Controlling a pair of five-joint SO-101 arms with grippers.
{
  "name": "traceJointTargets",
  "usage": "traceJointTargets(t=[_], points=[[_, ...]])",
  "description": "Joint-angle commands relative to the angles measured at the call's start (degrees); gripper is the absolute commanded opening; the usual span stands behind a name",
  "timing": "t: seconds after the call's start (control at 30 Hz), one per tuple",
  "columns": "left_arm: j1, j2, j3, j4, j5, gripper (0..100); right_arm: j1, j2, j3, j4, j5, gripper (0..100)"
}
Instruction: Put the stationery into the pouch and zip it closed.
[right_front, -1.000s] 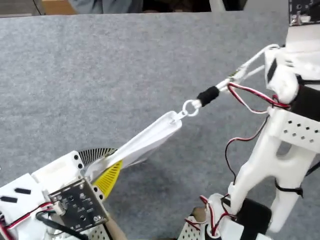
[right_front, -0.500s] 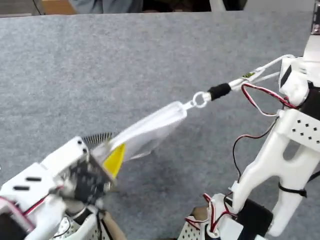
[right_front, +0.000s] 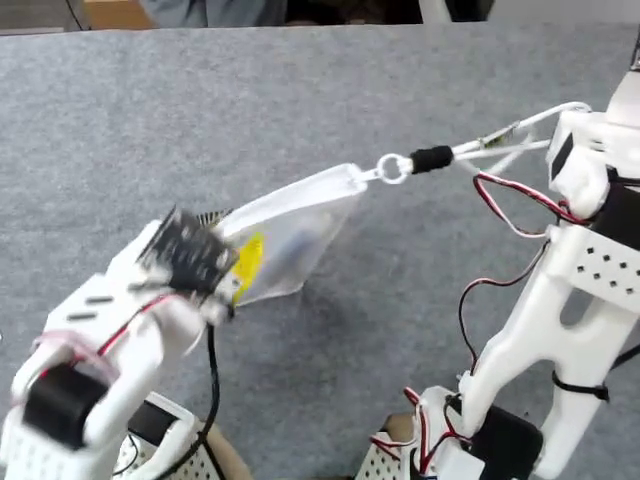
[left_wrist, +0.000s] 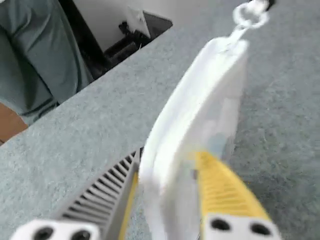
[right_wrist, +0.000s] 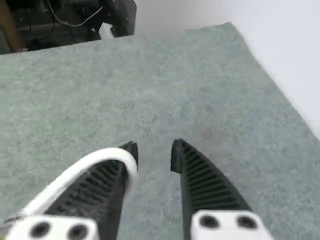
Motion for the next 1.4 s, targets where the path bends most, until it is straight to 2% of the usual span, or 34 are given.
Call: traceJointTargets(t=[0.0, 0.17, 0.27, 0.43, 0.53, 0.7, 0.83, 1.0, 1.17, 1.37], points=[[-0.9, 4.3, 0.0, -3.9, 0.5, 29, -4.2, -1.5, 0.8, 0.1, -0.4, 14.3], [-1.4, 10.5, 0.0, -8.0, 0.8, 29, -9.8, -1.5, 1.5, 0.1, -0.3, 24.9], [-1.4, 14.4, -1.0, -9.3, 0.4, 29, -14.2, -1.5, 1.5, 0.7, 4.4, 31.4], [-0.9, 22.6, -5.9, -9.3, -2.0, 36, -20.8, -1.5, 1.5, 2.9, 7.1, 41.8], [-1.5, 28.0, -10.6, -9.7, -2.4, 36, -23.1, -1.5, 1.5, 3.2, 7.6, 45.6], [-4.6, 37.5, -19.3, -11.7, -1.9, 36, -26.0, -1.9, 1.1, 1.8, 7.6, 46.5], [-4.9, 43.4, -26.4, -10.4, -1.9, 36, -28.0, -2.0, 1.5, 1.6, 7.6, 46.5], [-5.0, 48.7, -33.8, -9.8, -2.0, 36, -28.0, -1.5, 1.6, 1.7, 7.3, 46.5], [-9.5, 55.7, -39.0, -12.7, -2.5, 36, -28.0, -2.0, 3.6, 1.8, 7.3, 46.4], [-12.9, 60.3, -40.9, -5.9, -1.9, 36, -28.0, -2.0, 5.6, 2.5, 7.3, 46.4]])
